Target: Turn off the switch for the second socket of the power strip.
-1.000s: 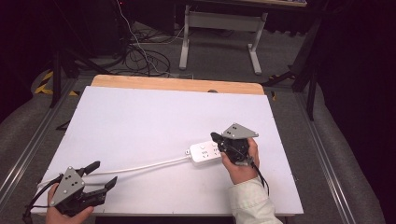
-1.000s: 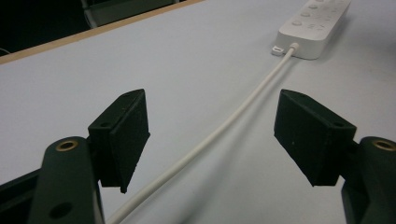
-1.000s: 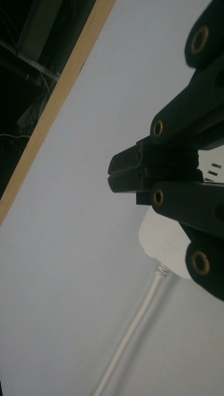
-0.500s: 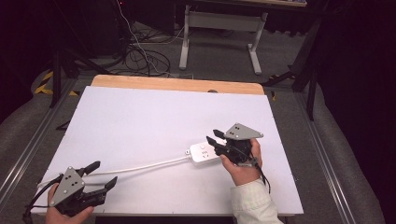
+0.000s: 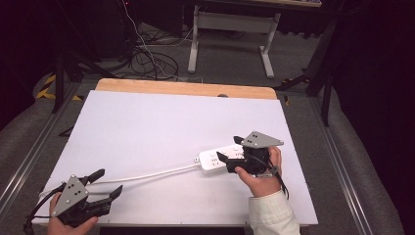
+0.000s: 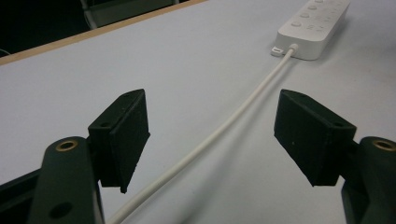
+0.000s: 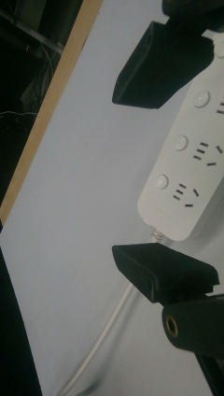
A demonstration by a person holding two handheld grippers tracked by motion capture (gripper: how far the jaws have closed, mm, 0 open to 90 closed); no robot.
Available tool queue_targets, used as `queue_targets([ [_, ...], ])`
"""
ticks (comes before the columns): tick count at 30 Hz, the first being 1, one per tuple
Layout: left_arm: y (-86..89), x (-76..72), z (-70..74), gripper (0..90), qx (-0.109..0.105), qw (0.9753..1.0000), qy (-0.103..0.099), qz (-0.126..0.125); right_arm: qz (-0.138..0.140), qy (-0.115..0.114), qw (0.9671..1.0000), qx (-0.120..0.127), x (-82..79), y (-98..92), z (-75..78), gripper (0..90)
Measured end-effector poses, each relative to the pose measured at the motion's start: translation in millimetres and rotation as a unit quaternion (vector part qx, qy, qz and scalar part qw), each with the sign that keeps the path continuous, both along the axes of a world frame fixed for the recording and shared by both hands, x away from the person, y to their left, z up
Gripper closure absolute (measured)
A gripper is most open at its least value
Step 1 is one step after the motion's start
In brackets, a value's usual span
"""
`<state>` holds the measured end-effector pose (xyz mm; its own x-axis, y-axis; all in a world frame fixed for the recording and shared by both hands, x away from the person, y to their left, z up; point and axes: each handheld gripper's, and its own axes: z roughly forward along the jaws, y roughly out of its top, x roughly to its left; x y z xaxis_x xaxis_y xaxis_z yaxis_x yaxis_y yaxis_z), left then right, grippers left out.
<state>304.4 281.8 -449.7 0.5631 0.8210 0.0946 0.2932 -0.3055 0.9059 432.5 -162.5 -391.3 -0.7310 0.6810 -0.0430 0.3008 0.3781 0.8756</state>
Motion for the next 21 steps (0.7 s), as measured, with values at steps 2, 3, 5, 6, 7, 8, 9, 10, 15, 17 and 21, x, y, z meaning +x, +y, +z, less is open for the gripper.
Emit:
queue_targets([
  [2, 0.0, -0.2, 0.1, 26.8, 0.000, 1.0000, 0.000, 0.000, 0.010, 0.001, 0.9999, -0.005, -4.4, -5.2, 1.4, 18.6],
  [3, 0.0, -0.4, 0.1, 26.8, -0.001, 1.0000, 0.000, 0.000, 0.010, 0.001, 0.9999, -0.005, -4.4, -5.2, 1.4, 18.6],
  [5, 0.1, -0.5, 0.2, 26.8, -0.002, 1.0000, 0.000, 0.000, 0.014, 0.001, 0.9999, -0.005, -7.7, -8.7, 1.2, 16.7],
  [6, 0.1, -0.6, 0.3, 26.7, -0.003, 1.0000, 0.000, 0.000, 0.016, 0.000, 0.9999, -0.005, -9.0, -10.7, 1.0, 15.9],
  [7, 0.3, -0.7, 0.5, 26.7, -0.002, 1.0000, -0.001, 0.000, 0.017, 0.002, 0.9998, -0.004, -10.7, -12.6, 0.8, 15.1],
  [8, 0.4, -0.9, 0.7, 26.7, -0.003, 1.0000, -0.002, 0.000, 0.019, -0.001, 0.9998, -0.004, -12.0, -14.8, 0.5, 14.4],
  [9, 0.0, -1.4, 0.7, 26.7, -0.007, 1.0000, 0.001, 0.000, 0.020, 0.000, 0.9998, -0.002, -13.7, -17.0, 0.3, 14.0],
  [10, 0.1, -1.6, 0.9, 26.6, -0.007, 1.0000, 0.000, -0.001, 0.021, 0.001, 0.9998, 0.002, -15.2, -19.3, 0.1, 13.7],
  [15, 0.2, -2.2, 1.7, 26.4, -0.007, 1.0000, -0.001, -0.002, 0.024, 0.007, 0.9996, 0.014, -21.4, -30.9, -2.6, 12.6],
  [17, 0.3, -2.4, 1.8, 26.4, -0.008, 1.0000, -0.002, -0.002, 0.027, 0.007, 0.9995, 0.016, -22.5, -35.3, -4.9, 12.0],
  [21, 0.7, -3.0, 2.1, 26.4, -0.012, 0.9999, 0.000, -0.003, 0.035, 0.011, 0.9990, 0.025, -24.2, -45.4, -12.9, 10.7],
])
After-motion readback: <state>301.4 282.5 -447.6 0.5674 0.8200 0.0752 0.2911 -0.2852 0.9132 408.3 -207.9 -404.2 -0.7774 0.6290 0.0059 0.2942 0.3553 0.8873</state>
